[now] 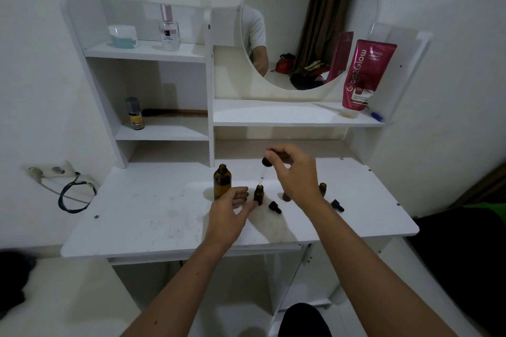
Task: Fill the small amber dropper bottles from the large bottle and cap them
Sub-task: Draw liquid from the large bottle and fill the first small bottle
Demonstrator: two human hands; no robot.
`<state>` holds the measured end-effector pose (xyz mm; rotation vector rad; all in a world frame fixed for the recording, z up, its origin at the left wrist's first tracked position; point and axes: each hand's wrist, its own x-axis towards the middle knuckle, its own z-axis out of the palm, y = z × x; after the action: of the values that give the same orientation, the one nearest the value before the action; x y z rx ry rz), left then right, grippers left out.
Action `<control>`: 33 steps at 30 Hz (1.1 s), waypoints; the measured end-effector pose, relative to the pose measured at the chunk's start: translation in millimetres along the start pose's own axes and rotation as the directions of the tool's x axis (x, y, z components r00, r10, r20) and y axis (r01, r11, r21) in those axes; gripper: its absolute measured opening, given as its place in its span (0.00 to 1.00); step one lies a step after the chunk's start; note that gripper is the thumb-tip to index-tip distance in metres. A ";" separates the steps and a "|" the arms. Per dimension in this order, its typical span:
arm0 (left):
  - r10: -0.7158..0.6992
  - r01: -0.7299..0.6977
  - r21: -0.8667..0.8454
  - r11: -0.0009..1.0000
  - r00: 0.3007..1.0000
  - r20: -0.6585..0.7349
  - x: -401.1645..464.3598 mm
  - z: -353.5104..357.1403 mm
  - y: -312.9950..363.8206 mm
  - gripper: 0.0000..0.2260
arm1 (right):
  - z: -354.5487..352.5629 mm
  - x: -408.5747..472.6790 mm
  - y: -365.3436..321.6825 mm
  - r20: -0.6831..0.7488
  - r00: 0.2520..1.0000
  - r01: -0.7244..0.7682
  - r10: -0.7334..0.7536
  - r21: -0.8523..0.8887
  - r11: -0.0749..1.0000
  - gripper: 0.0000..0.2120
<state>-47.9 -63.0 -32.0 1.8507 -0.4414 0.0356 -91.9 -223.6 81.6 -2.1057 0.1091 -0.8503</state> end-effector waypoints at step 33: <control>-0.094 0.093 -0.015 0.996 0.994 -0.061 23.2 -61.6 -16.7 0.22 | 76.6 21.2 -29.9 0.117 0.989 0.078 -0.087 0.077 0.994 0.05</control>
<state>-9.1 -8.3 -21.6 1.8506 -0.3116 0.0262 -35.6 -160.2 83.0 -2.0999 -0.0717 -0.7617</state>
